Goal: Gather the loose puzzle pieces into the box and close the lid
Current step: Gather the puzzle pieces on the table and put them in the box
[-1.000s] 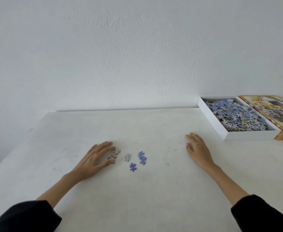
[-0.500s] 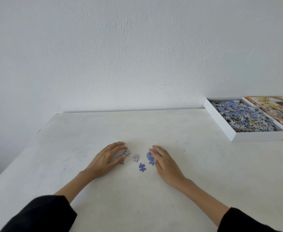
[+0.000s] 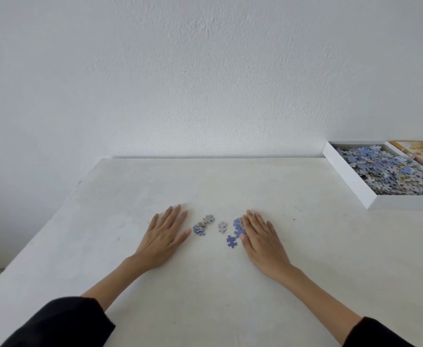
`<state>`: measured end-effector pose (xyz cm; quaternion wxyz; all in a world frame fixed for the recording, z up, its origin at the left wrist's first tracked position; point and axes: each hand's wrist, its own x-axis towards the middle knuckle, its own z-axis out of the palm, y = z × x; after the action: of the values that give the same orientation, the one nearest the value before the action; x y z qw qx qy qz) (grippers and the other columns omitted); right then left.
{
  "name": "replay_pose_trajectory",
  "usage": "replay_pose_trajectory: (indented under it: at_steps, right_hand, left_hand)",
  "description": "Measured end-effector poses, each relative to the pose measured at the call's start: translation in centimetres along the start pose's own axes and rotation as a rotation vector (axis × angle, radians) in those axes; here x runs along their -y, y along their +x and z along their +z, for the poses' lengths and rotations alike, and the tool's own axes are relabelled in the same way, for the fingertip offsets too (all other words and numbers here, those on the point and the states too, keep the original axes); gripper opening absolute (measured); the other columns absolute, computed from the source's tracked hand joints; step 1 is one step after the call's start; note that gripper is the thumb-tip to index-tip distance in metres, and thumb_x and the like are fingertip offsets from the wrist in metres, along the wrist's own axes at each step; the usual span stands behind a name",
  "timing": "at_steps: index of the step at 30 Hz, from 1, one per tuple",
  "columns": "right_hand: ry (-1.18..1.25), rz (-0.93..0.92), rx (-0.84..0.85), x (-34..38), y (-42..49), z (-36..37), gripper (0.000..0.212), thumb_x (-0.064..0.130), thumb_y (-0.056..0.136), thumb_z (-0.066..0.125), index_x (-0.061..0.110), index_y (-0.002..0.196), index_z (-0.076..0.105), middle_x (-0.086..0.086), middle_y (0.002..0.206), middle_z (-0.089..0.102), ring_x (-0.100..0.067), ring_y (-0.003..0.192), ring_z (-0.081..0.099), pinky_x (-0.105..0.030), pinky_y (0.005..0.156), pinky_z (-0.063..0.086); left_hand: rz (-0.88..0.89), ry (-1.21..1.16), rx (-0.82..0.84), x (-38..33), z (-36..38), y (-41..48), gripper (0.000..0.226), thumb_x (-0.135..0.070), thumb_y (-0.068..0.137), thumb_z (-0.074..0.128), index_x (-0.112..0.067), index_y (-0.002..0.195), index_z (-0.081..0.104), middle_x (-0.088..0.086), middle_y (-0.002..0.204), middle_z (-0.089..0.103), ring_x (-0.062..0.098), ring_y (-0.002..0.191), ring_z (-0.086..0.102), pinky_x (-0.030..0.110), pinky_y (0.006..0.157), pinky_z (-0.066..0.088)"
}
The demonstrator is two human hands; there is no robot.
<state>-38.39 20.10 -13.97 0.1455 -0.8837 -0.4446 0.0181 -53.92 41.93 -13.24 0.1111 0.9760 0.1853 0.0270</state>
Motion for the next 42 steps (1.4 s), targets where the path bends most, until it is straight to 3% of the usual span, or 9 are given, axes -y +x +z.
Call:
replay_pose_trajectory:
  at_steps: [6, 9, 12, 14, 20, 28, 31, 35, 42]
  right_hand:
    - [-0.011, -0.039, 0.02, 2.5, 0.6, 0.7, 0.05, 0.031, 0.1, 0.019, 0.017, 0.147, 0.01, 0.003, 0.156, -0.003, -0.012, 0.143, -0.007, -0.032, 0.114, -0.005]
    - [0.083, -0.072, -0.01, 2.8, 0.8, 0.4, 0.046, 0.031, 0.099, 0.029, 0.021, 0.145, 0.024, 0.005, 0.155, 0.012, -0.012, 0.142, 0.005, -0.034, 0.113, 0.002]
    - [0.229, -0.098, -0.106, 2.5, 1.3, -0.7, 0.042, 0.029, 0.096, 0.044, 0.021, 0.137, 0.041, 0.004, 0.142, 0.04, -0.016, 0.131, 0.03, -0.028, 0.106, 0.021]
    - [0.284, -0.084, -0.088, 2.2, 1.9, -1.6, 0.04, 0.03, 0.094, 0.049, 0.023, 0.133, 0.046, 0.004, 0.136, 0.047, -0.015, 0.125, 0.035, -0.026, 0.1, 0.026]
    - [0.208, -0.065, 0.111, 1.8, 2.9, -2.5, 0.057, 0.048, 0.081, 0.061, 0.031, 0.134, 0.046, 0.002, 0.142, 0.035, -0.017, 0.13, 0.023, -0.034, 0.106, 0.025]
    - [0.306, -0.073, -0.027, 2.8, 3.1, -2.3, 0.033, 0.039, 0.077, 0.07, 0.027, 0.108, 0.068, 0.003, 0.117, 0.055, -0.015, 0.113, 0.044, -0.026, 0.09, 0.035]
    - [0.314, -0.053, -0.047, 2.9, 3.2, -2.3, 0.044, 0.039, 0.073, 0.072, 0.023, 0.113, 0.066, 0.004, 0.11, 0.057, -0.013, 0.107, 0.045, -0.019, 0.08, 0.033]
    - [0.362, -0.03, -0.057, 2.1, 2.8, -2.2, 0.05, 0.036, 0.072, 0.073, 0.016, 0.117, 0.063, 0.0, 0.11, 0.053, -0.013, 0.107, 0.043, -0.014, 0.078, 0.029]
    - [0.405, -0.063, -0.054, 1.2, 2.9, -2.7, 0.024, 0.019, 0.074, 0.075, 0.011, 0.097, 0.073, -0.002, 0.097, 0.059, -0.016, 0.093, 0.052, -0.015, 0.076, 0.035]
  left_hand:
    - [0.091, 0.011, 0.027, -2.7, 0.4, 1.9, 0.061, -0.05, 0.098, 0.016, -0.023, 0.149, -0.003, -0.006, 0.157, -0.01, 0.007, 0.143, -0.014, 0.027, 0.114, -0.012]
    - [0.246, -0.112, 0.046, -3.8, 0.0, 1.9, 0.065, -0.052, 0.095, 0.019, -0.023, 0.15, 0.0, -0.007, 0.158, -0.001, 0.0, 0.142, -0.007, 0.02, 0.114, -0.009]
    - [0.285, -0.293, 0.039, -4.0, -0.7, 1.3, 0.062, -0.048, 0.096, 0.03, -0.021, 0.15, 0.013, -0.007, 0.156, 0.013, 0.004, 0.141, 0.012, 0.016, 0.113, 0.006]
    - [0.243, -0.358, 0.015, -3.1, -1.5, 1.1, 0.058, -0.047, 0.095, 0.038, -0.022, 0.146, 0.026, -0.007, 0.152, 0.023, 0.007, 0.137, 0.024, 0.019, 0.111, 0.019]
    - [0.189, -0.34, 0.036, 1.0, -2.5, 0.0, 0.064, -0.046, 0.081, 0.066, -0.023, 0.136, 0.044, -0.009, 0.146, 0.031, 0.003, 0.132, 0.032, 0.014, 0.104, 0.023]
    - [0.181, -0.374, -0.086, 0.5, -1.9, 0.4, 0.044, -0.035, 0.08, 0.071, -0.019, 0.12, 0.063, -0.002, 0.134, 0.049, 0.011, 0.124, 0.045, 0.016, 0.099, 0.031]
    - [0.2, -0.345, -0.099, 0.6, -2.1, 0.5, 0.052, -0.04, 0.076, 0.072, -0.02, 0.123, 0.06, -0.003, 0.131, 0.051, 0.011, 0.121, 0.047, 0.018, 0.098, 0.034]
    - [0.198, -0.352, -0.171, 0.9, -2.0, 0.1, 0.053, -0.046, 0.073, 0.073, -0.023, 0.119, 0.062, -0.008, 0.124, 0.055, 0.007, 0.116, 0.049, 0.021, 0.096, 0.039]
    - [0.235, -0.356, -0.171, 0.9, -2.0, 0.0, 0.038, -0.043, 0.075, 0.073, -0.027, 0.109, 0.069, -0.01, 0.118, 0.059, 0.008, 0.112, 0.051, 0.029, 0.093, 0.043]
